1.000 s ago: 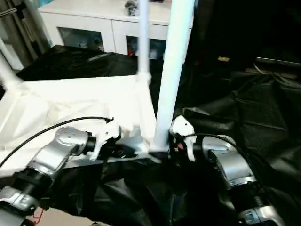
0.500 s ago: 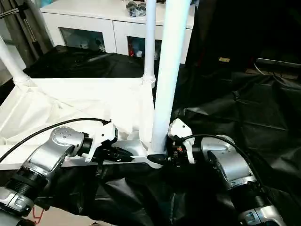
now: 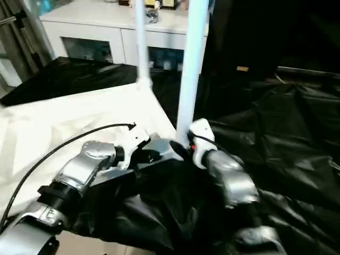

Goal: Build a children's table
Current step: Rotate leg to tighten

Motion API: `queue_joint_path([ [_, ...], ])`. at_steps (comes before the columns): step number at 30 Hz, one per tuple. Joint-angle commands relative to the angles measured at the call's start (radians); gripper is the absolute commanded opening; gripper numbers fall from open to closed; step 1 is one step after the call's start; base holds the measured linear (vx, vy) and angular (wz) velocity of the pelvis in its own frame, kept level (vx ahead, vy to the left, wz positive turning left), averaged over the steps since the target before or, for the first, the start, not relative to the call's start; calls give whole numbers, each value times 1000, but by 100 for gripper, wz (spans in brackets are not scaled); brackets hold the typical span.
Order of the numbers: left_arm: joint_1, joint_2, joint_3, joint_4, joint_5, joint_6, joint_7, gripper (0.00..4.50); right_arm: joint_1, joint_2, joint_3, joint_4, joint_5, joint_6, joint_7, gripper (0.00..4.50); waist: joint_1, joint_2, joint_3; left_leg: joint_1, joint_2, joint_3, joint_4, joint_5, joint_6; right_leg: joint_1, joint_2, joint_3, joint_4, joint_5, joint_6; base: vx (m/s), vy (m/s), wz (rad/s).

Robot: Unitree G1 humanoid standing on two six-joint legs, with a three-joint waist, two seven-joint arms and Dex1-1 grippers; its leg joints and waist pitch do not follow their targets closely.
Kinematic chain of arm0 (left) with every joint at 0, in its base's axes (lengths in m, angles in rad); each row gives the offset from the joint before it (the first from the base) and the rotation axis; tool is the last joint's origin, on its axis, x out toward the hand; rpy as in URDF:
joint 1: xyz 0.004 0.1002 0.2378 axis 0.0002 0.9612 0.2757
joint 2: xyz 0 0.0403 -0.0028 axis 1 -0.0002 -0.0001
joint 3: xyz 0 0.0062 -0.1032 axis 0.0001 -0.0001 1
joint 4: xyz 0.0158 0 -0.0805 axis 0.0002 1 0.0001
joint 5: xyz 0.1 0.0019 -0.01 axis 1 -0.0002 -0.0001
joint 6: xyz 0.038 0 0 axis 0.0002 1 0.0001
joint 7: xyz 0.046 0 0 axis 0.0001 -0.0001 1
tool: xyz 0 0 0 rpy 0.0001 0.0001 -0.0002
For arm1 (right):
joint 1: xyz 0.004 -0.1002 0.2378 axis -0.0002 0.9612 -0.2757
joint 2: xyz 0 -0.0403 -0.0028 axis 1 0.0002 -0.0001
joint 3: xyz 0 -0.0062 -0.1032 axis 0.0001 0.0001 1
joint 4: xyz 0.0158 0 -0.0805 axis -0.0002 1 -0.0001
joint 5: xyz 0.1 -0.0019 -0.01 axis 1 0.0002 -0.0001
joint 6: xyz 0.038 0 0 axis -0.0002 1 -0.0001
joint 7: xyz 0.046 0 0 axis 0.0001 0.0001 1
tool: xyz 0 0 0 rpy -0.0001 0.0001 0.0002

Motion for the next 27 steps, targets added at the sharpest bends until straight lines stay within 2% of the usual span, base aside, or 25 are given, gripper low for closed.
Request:
queue_joint_path([
  [1, -19, -69, -43, -24, -11, -7, 8, 0, 21, 58, 108, 51, -28, 33, 21, 269, -6, -2, -37, 15, 5, -17, -75, -474, -17, 16, -38, 8, -111, -640, -63, 0, 0, 0],
  [2, -14, -70, -50, -31, -9, -9, -2, 0, 15, 65, 107, 57, -30, 19, 18, 325, -8, 2, -38, 11, 5, -21, -78, -481, -16, 22, -40, 5, -111, -633, -59, 0, 0, 0],
  [4, -10, -66, -55, -35, -8, -18, -17, 0, 9, 68, 94, 60, -20, 15, 27, 339, -9, 3, -39, 14, 8, -23, -81, -493, -15, 21, -40, 2, -113, -607, -67, 0, 0, 0],
  [6, -4, -44, -58, -44, -12, -38, -56, 0, 5, 45, 84, 50, -12, -1, 62, 357, -6, 4, -41, 16, 11, -21, -83, -484, -11, 20, -40, 9, -108, -546, -94, 0, 0, 0],
  [8, 5, -13, -62, -56, -24, -77, -113, 0, 8, 5, 92, 25, -8, -23, 109, 383, -2, 2, -46, 10, 14, -18, -84, -455, -7, 26, -39, 16, -97, -474, -119, 0, 0, 0],
  [9, 6, -9, -64, -59, -26, -85, -122, 0, 9, 1, 92, 21, -5, -24, 116, 383, 0, 3, -48, 8, 15, -17, -85, -438, -5, 28, -40, 19, -92, -440, -129, 0, 0, 0],
  [10, 9, -2, -65, -63, -29, -89, -135, 0, 12, -7, 93, 13, -2, -27, 132, 383, 2, 4, -52, 5, 17, -13, -83, -397, 1, 31, -39, 24, -82, -357, -156, 0, 0, 0],
  [11, 22, 25, -69, -81, -39, -107, -184, 0, 28, -48, 109, -25, 10, -50, 219, 383, 6, -1, -56, 1, 17, -9, -79, -346, 12, 38, -38, 25, -72, -278, -180, 0, 0, 0],
  [12, 27, 36, -71, -87, -43, -120, -206, 0, 36, -65, 117, -40, 13, -64, 259, 383, 8, -1, -56, 0, 19, -4, -75, -312, 31, 37, -37, 27, -66, -226, -202, 54, -18, 6],
  [13, 35, 51, -72, -100, -51, -119, -235, 0, 49, -95, 129, -65, 22, -78, 320, 383, 9, -2, -54, 0, 18, 0, -74, -307, 40, 35, -37, 28, -68, -224, -208, 66, -28, 9],
  [15, 47, 80, -75, -117, -62, -126, -287, 0, 70, -147, 142, -107, 46, -92, 428, 383, 15, -1, -60, 2, 19, 3, -65, -270, 55, 38, -38, 30, -59, -189, -227, 67, -31, 8],
  [16, 51, 97, -74, -121, -64, -129, -313, 0, 76, -172, 142, -126, 67, -87, 485, 383, 18, -1, -60, -4, 19, 5, -62, -228, 68, 41, -36, 31, -50, -133, -244, 60, -26, 4],
  [17, 53, 106, -73, -120, -65, -134, -325, 0, 78, -182, 141, -134, 79, -83, 512, 383, 25, 1, -59, -3, 19, 7, -59, -209, 77, 40, -36, 32, -45, -96, -256, 60, -26, 4],
  [18, 55, 119, -71, -116, -66, -142, -346, 0, 80, -198, 141, -144, 95, -77, 549, 383, 30, 5, -61, -3, 19, 6, -59, -193, 83, 46, -37, 30, -40, -74, -267, 0, 0, 0],
  [20, 57, 136, -71, -111, -70, -152, -376, 0, 83, -214, 142, -153, 110, -72, 588, 383, 35, 8, -61, -1, 22, 6, -58, -177, 85, 46, -36, 28, -36, -52, -277, 0, 0, 0],
  [22, 62, 156, -73, -116, -81, -153, -409, 0, 88, -239, 152, -166, 128, -64, 637, 383, 37, 6, -60, -1, 22, 6, -59, -180, 81, 47, -36, 27, -36, -64, -280, 0, 0, 0],
  [23, 63, 161, -73, -119, -85, -153, -415, 0, 90, -245, 155, -171, 131, -64, 651, 368, 39, 7, -59, -1, 22, 6, -60, -193, 74, 48, -36, 26, -36, -88, -277, 0, 0, 0],
  [24, 65, 170, -72, -124, -91, -154, -429, 0, 94, -254, 160, -178, 137, -62, 671, 368, 40, 2, -57, 0, 24, 6, -62, -210, 70, 47, -36, 26, -39, -119, -273, 0, 0, 0],
  [25, 66, 174, -73, -126, -94, -156, -436, 0, 94, -255, 161, -180, 139, -61, 677, 368, 41, 3, -57, 0, 24, 6, -63, -219, 67, 47, -37, 27, -40, -135, -270, 0, 0, 0],
  [26, 66, 178, -72, -129, -95, -154, -441, 0, 95, -258, 163, -182, 140, -57, 686, 348, 41, 5, -55, 3, 26, 7, -64, -240, 58, 42, -37, 28, -45, -167, -264, 0, 0, 0],
  [27, 68, 180, -70, -131, -95, -152, -442, 0, 96, -259, 167, -183, 137, -56, 689, 348, 40, -1, -54, 3, 25, 7, -65, -250, 54, 41, -37, 28, -47, -186, -260, 0, 0, 0],
])
